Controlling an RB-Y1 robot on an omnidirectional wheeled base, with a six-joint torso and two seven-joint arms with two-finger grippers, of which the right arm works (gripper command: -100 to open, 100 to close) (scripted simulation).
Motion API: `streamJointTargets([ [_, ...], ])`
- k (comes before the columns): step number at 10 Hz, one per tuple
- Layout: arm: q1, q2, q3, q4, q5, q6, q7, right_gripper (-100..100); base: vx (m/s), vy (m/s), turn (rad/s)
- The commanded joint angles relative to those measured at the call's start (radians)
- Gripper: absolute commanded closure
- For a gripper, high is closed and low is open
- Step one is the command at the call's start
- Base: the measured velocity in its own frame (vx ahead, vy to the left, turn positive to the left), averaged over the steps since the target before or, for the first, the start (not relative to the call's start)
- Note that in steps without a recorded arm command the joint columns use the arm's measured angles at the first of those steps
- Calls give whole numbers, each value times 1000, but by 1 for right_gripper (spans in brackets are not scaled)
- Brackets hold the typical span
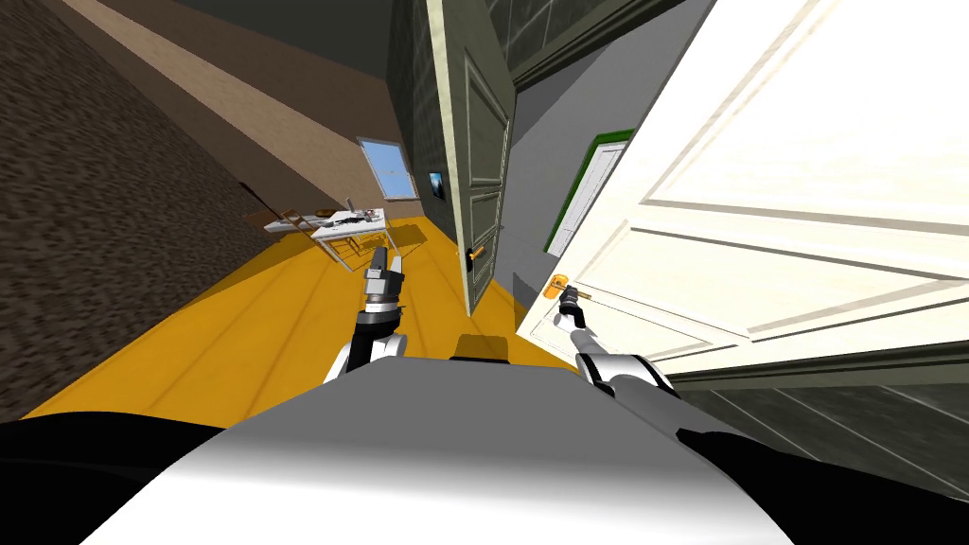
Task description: Pull the door open
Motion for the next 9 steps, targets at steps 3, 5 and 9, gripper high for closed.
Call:
streamJointTargets([
  [3,12,-1,36,-26,25,10,-36,100,-229,-30,106],
  [5,17,-3,54,-39,38,13,-56,100,-225,-40,93],
  [9,21,-5,69,-53,49,21,-70,100,-166,-28,61],
])
